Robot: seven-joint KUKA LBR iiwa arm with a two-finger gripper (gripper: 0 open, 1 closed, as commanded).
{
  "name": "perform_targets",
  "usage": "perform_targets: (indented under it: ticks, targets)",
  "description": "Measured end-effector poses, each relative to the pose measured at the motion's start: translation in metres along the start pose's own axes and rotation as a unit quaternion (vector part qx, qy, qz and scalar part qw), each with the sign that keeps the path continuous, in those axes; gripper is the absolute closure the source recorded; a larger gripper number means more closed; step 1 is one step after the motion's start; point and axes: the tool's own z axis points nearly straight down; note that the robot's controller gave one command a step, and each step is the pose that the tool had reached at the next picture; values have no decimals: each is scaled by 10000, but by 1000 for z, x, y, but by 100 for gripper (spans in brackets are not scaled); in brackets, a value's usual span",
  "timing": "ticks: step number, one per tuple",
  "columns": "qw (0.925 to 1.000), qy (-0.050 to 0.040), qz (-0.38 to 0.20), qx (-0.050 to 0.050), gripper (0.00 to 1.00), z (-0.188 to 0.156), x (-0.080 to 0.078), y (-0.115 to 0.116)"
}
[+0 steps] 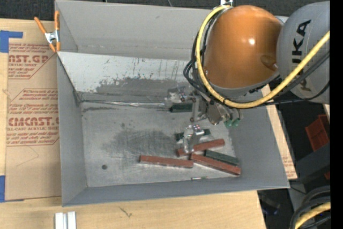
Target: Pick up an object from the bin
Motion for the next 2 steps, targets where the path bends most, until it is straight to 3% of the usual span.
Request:
perform_targets:
  ticks: [1, 2]
  targets:
    - [9996, -41, -262, 1, 0, 55, 6, -11]
    - [9989, -27, -463, -2, 0, 131, 3, -12]
